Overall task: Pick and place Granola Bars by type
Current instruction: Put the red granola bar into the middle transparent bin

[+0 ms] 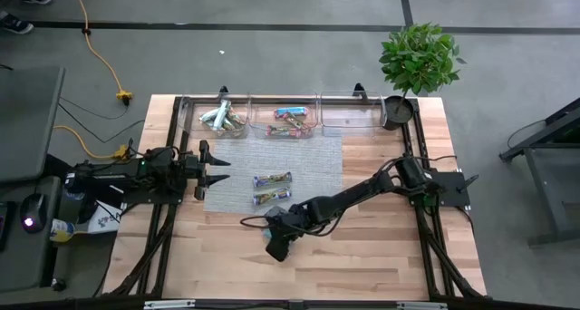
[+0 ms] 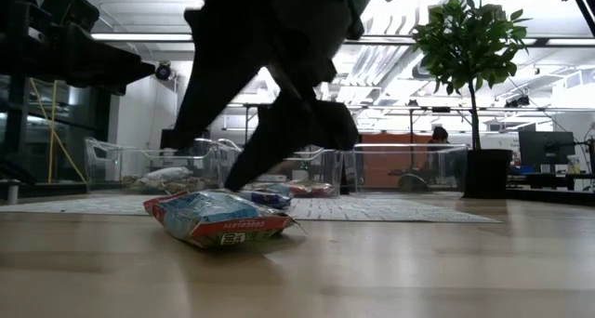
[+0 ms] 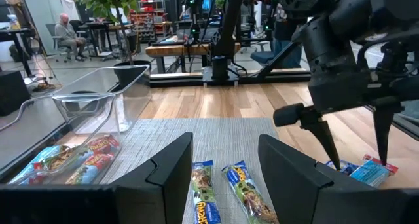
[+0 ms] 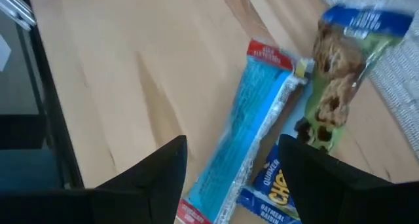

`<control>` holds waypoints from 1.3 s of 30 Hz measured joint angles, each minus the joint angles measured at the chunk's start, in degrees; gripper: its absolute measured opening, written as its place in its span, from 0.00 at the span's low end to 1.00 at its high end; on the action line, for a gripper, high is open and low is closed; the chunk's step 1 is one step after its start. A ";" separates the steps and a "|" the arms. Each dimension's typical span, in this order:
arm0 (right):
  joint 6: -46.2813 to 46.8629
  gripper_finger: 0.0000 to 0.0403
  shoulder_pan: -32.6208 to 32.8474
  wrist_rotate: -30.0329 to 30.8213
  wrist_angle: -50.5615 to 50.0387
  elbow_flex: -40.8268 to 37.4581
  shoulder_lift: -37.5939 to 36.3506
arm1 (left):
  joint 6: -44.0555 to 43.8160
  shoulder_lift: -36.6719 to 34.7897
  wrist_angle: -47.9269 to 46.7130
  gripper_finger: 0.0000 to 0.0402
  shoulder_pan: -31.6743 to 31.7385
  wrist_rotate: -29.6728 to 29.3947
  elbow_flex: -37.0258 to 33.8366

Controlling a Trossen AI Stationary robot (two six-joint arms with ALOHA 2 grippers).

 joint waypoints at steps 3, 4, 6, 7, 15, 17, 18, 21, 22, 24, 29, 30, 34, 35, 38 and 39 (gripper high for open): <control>0.34 0.56 0.02 -0.25 0.44 -0.09 0.29 | 0.01 -0.01 0.00 0.43 0.01 0.00 0.00; 0.73 0.56 0.02 0.06 1.42 -0.05 0.41 | 0.01 -0.01 0.00 0.43 0.00 0.00 0.00; 1.43 0.56 0.04 0.20 2.87 0.00 0.63 | 0.01 -0.01 0.00 0.43 0.01 0.00 0.00; 1.50 0.56 0.03 0.33 3.56 0.00 1.15 | 0.00 -0.02 -0.02 0.43 0.02 0.00 0.00; 2.97 0.56 0.02 -0.52 6.00 -0.02 3.95 | 0.02 0.00 0.06 0.43 0.02 0.00 -0.01; 2.97 0.56 0.02 -0.36 6.67 0.09 4.52 | 0.00 0.00 0.07 0.43 0.00 0.00 0.00; 2.97 0.56 0.00 -0.39 6.77 0.09 4.57 | 0.01 0.00 0.09 0.43 0.01 0.00 0.00; 2.74 0.55 0.02 0.09 6.80 0.09 4.87 | 0.00 0.00 0.04 0.43 0.02 0.00 0.00; 2.54 0.55 0.06 0.26 6.79 0.09 4.89 | 0.01 0.00 0.04 0.43 0.01 0.00 0.00; 1.58 0.53 0.16 0.33 6.69 0.09 4.93 | 0.00 0.00 0.02 0.43 0.01 0.00 0.00; -0.04 0.45 0.26 0.27 6.24 0.09 4.98 | 0.00 0.00 0.02 0.43 0.00 0.00 0.00; -0.04 0.43 0.24 0.11 6.21 0.08 5.00 | 0.02 -0.02 0.02 0.43 0.02 0.00 0.00; -0.06 0.34 0.22 -0.15 6.13 0.07 5.05 | 0.02 0.00 0.02 0.43 0.01 0.00 0.00; -0.04 0.32 0.22 -0.34 6.19 0.04 5.07 | 0.00 0.00 0.02 0.43 0.02 0.00 0.00; -0.04 0.26 0.23 -1.37 7.08 0.04 5.19 | 0.02 0.00 0.02 0.43 0.02 0.00 0.00; -0.02 0.24 0.26 -1.78 7.59 0.01 5.24 | 0.01 0.00 0.02 0.43 0.00 0.00 0.00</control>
